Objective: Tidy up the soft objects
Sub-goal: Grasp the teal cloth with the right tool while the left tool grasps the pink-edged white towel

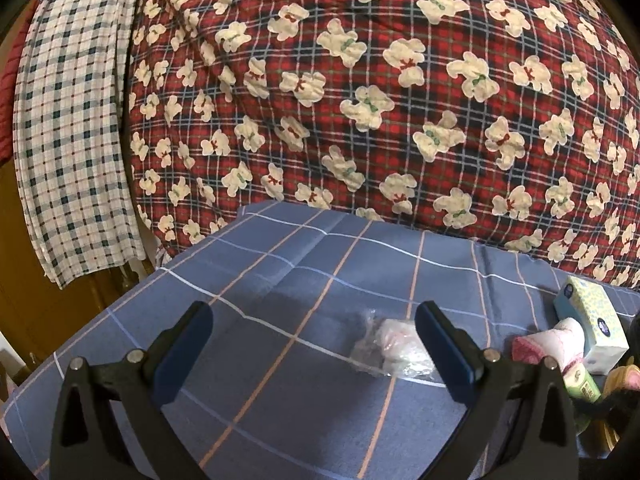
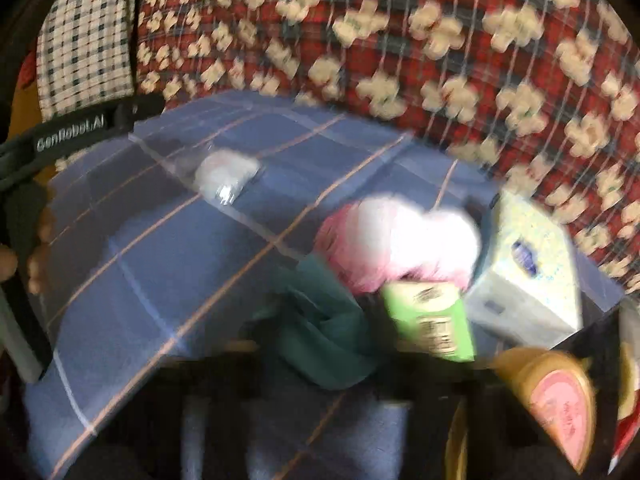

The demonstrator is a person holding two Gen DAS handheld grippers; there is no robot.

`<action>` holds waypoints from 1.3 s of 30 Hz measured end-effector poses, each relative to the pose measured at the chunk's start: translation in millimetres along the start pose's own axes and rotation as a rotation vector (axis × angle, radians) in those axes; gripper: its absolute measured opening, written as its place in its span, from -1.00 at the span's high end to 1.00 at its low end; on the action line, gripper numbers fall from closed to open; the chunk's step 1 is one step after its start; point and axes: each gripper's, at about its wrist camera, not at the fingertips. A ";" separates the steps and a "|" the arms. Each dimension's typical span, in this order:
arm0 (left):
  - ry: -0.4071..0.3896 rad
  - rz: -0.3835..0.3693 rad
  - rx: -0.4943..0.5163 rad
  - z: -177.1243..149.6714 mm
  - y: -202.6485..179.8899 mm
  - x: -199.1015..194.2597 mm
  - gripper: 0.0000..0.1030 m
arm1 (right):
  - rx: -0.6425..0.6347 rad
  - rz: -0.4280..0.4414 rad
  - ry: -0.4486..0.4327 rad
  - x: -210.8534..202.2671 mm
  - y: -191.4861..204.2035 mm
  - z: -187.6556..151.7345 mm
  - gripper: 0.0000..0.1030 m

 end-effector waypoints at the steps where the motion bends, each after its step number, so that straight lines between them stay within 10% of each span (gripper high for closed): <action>1: -0.001 -0.003 0.001 -0.2 -0.3 -0.2 -0.99 | 0.036 0.047 0.016 2.2 -6.6 -1.6 0.65; 10: -0.038 -0.048 0.048 -3.0 -13.8 -5.9 -0.99 | 0.215 0.214 -0.155 -32.0 -39.6 -13.7 0.69; 18: -0.040 -0.244 0.169 -7.6 -55.1 -8.3 -0.99 | 0.296 0.169 -0.385 -76.2 -67.8 -12.6 0.69; 24: -0.062 -0.207 0.189 -7.4 -65.7 -12.5 -0.99 | 0.183 0.264 -0.219 -51.1 -41.5 -8.8 0.66; 29: -0.096 -0.070 0.137 0.4 -40.6 -13.2 -0.99 | 0.115 0.269 -0.074 -28.0 -23.9 -14.8 0.02; 39: -0.120 0.025 -0.085 6.9 15.3 -17.1 -0.99 | 0.005 0.184 0.032 -4.0 0.5 -6.9 -0.04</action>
Point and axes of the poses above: each gripper's, at about its wrist camera, not at the fingertips, and x roughly the way its jaws point, y to its left, z to its top, and after that the axes turned 10 degrees about -z, right-handed
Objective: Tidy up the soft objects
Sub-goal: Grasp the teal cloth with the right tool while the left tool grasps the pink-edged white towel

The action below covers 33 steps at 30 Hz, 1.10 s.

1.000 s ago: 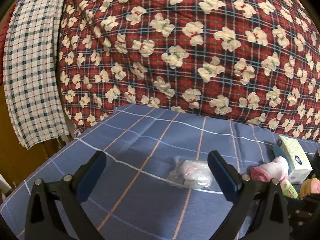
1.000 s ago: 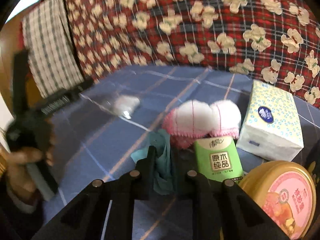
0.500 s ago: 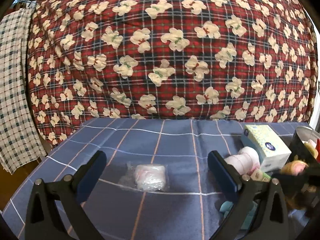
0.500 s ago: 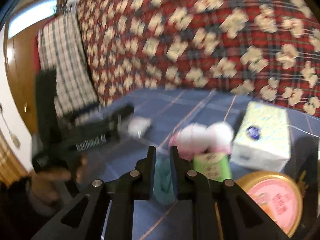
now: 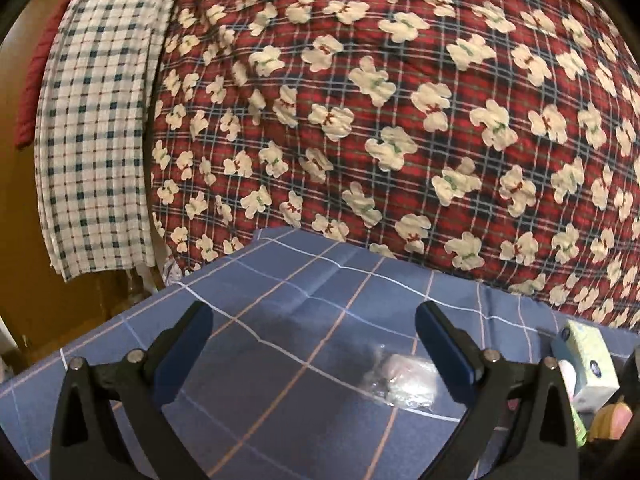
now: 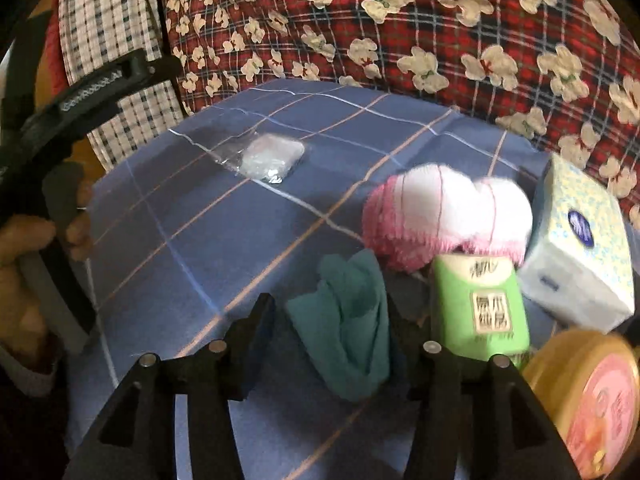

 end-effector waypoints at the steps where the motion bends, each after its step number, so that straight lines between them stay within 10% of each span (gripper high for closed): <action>1: 0.000 0.001 0.002 -0.7 -0.3 0.0 -0.99 | -0.004 -0.017 -0.003 -0.4 0.2 0.6 0.09; 2: 0.002 0.004 0.009 -0.9 -0.1 0.2 -0.99 | -0.003 -0.027 -0.005 -0.4 -0.6 0.5 0.43; 5: 0.013 -0.003 0.037 -2.8 -4.7 2.7 -0.99 | 0.028 0.004 -0.018 -6.6 -7.3 -3.1 0.65; 12: 0.059 -0.181 0.133 -13.8 -37.4 6.7 -0.99 | 0.166 0.076 -0.224 -56.4 -44.2 -2.9 0.66; 19: 0.208 -0.448 0.290 -30.8 -100.3 19.7 -0.99 | 0.262 -0.045 -0.443 -105.1 -86.3 -14.0 0.66; 33: 0.409 -0.509 0.613 -71.9 -209.3 60.8 -0.97 | 0.360 -0.066 -0.483 -116.9 -124.3 -25.3 0.66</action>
Point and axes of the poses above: each gripper's, at about its wrist camera, not at the fingertips, and x roughly the way its jaws point, y to its left, z to its top, and after that the axes turned 10 degrees about -z, right-handed
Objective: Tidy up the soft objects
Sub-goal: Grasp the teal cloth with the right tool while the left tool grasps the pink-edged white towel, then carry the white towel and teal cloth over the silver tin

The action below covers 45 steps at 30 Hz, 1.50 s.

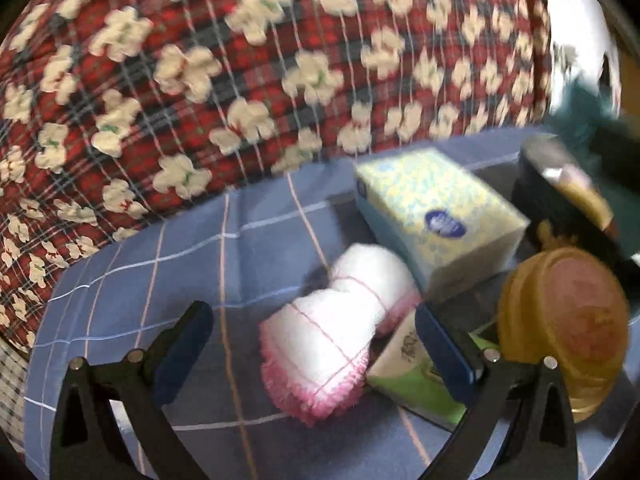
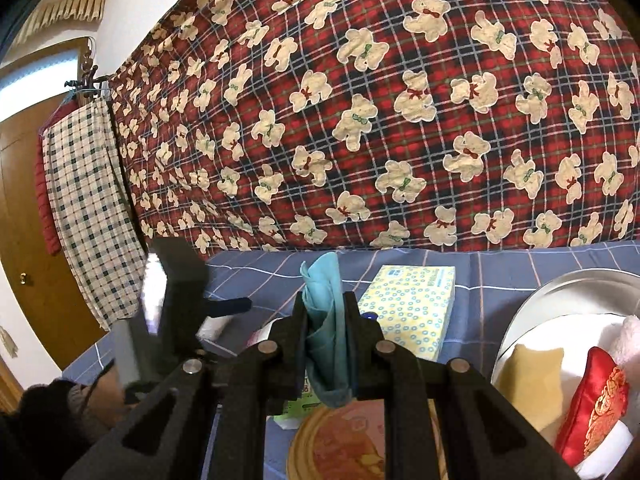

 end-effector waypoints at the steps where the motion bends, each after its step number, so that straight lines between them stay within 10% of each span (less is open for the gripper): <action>1: 0.018 0.005 -0.003 0.5 -0.4 4.5 -0.95 | -0.002 -0.004 0.000 0.1 -0.1 -0.1 0.66; 7: 0.037 -0.128 -0.172 -0.8 21.9 9.8 0.00 | 0.025 0.018 0.019 4.6 -3.8 -2.5 0.66; 10: -0.011 -0.113 -0.213 -3.4 25.2 -1.6 0.17 | 0.027 0.020 0.009 3.4 -2.7 -3.4 0.66; 23: -0.397 -0.075 -0.382 -11.1 3.6 -73.9 0.17 | -0.022 -0.126 -0.137 -18.0 -0.8 -1.6 0.66; 45: -0.468 -0.100 -0.344 6.1 -91.6 -81.3 0.17 | -0.008 -0.324 -0.286 -75.7 -58.6 -1.6 0.66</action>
Point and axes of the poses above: each gripper's, at about its wrist camera, not at the fingertips, and x roughly the way its jaws point, y to its left, z to its top, and after that the axes turned 10 degrees about -z, right-handed
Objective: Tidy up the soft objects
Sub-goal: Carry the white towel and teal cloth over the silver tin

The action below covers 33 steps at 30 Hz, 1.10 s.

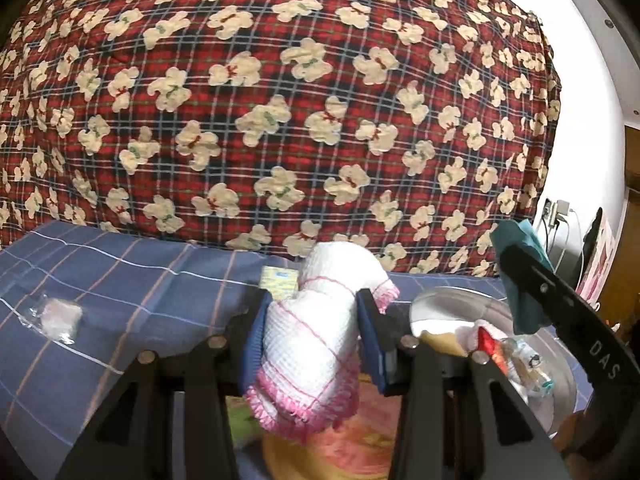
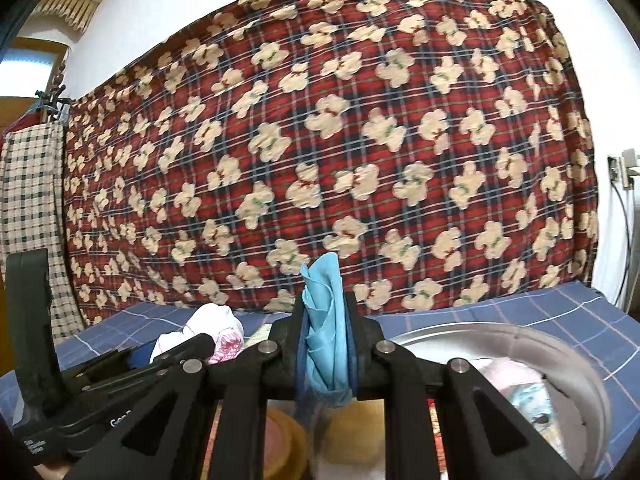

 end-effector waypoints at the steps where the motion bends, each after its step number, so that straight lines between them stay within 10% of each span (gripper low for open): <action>1: 0.000 -0.006 0.001 -0.4 -5.2 1.7 0.17 | 0.000 -0.009 -0.004 -1.2 -3.4 0.2 0.66; 33: 0.060 -0.131 0.084 -21.2 -117.9 42.7 0.17 | 0.023 -0.293 0.025 -13.2 -119.9 -3.4 0.66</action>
Point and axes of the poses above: each gripper's, at about its wrist camera, not at the fingertips, and x roughly the way its jaws point, y to its left, z to its top, and after that the axes turned 10 degrees about -z, right-handed
